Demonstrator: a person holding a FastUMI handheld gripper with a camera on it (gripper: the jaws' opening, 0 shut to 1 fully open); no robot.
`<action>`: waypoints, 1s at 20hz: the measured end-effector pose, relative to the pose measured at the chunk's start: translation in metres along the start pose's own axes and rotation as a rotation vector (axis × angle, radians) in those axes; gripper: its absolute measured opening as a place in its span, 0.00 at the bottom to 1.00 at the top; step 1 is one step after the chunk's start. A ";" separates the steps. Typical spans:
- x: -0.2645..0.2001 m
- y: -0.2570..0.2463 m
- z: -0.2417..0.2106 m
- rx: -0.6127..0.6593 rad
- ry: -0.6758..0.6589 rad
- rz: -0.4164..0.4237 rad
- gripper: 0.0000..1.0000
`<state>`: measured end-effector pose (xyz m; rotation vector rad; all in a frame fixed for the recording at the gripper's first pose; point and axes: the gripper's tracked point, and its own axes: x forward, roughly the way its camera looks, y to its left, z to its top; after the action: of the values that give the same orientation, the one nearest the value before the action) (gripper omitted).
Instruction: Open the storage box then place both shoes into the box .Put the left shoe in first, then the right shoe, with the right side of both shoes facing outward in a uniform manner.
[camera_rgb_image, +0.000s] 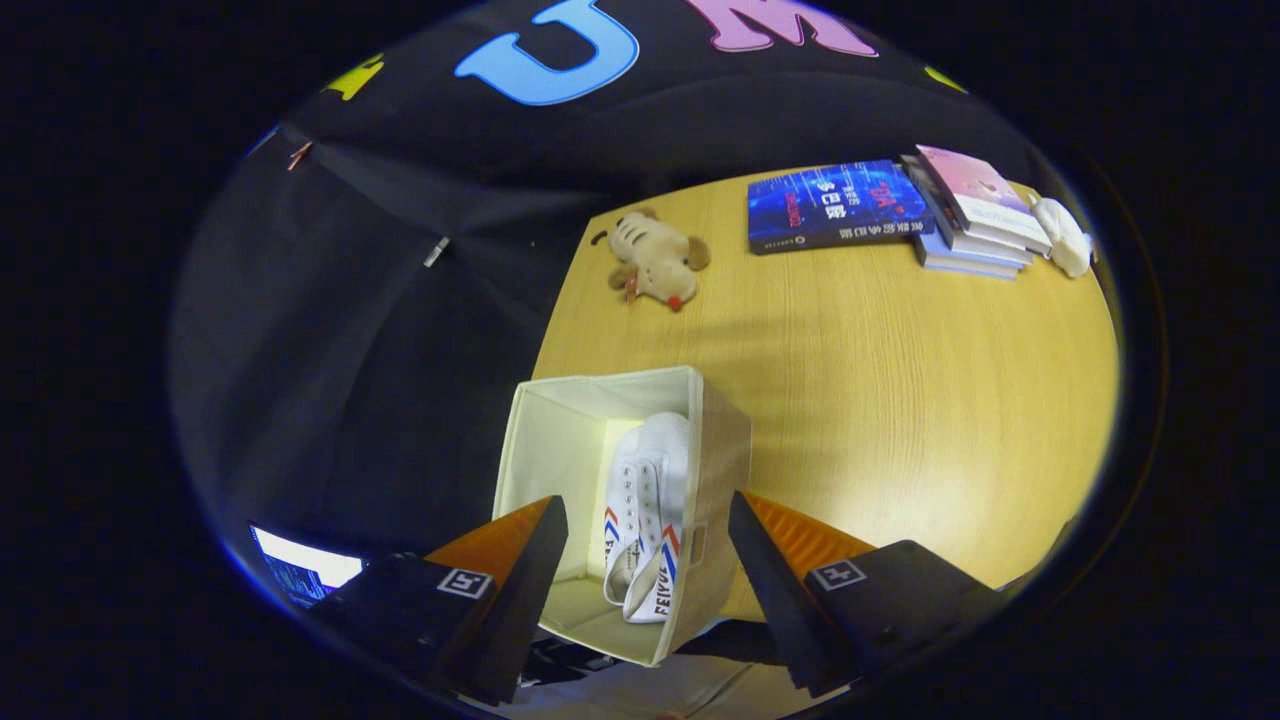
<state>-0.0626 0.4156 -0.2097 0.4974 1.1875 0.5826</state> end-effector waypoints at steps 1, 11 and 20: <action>-0.006 -0.005 0.011 -0.014 -0.052 -0.008 0.99; -0.122 -0.075 0.124 -0.174 -0.534 -0.151 0.99; -0.250 -0.139 0.152 -0.346 -0.783 -0.277 0.98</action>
<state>0.0386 0.1385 -0.0759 0.2159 0.3834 0.2914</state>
